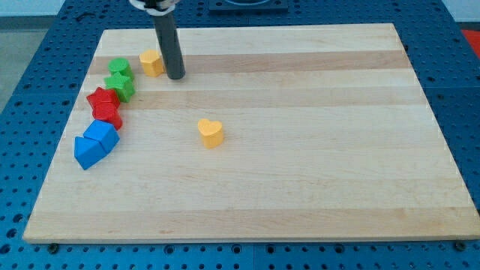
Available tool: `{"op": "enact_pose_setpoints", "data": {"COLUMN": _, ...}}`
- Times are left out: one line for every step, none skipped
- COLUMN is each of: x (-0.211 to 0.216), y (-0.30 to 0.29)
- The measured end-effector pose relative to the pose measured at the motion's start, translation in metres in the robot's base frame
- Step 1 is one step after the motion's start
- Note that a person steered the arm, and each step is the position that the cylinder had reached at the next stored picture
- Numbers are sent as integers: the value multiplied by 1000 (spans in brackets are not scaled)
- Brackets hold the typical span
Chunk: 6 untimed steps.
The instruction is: Move the yellow hexagon left a bit
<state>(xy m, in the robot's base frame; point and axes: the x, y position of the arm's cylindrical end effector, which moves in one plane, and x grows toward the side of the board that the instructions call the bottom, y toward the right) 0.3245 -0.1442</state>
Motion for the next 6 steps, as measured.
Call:
{"op": "enact_pose_setpoints", "data": {"x": 0, "y": -14}}
{"op": "enact_pose_setpoints", "data": {"x": -1, "y": -20}}
{"op": "enact_pose_setpoints", "data": {"x": -4, "y": -23}}
{"op": "enact_pose_setpoints", "data": {"x": -14, "y": -29}}
{"op": "enact_pose_setpoints", "data": {"x": -20, "y": -29}}
{"op": "enact_pose_setpoints", "data": {"x": -20, "y": -1}}
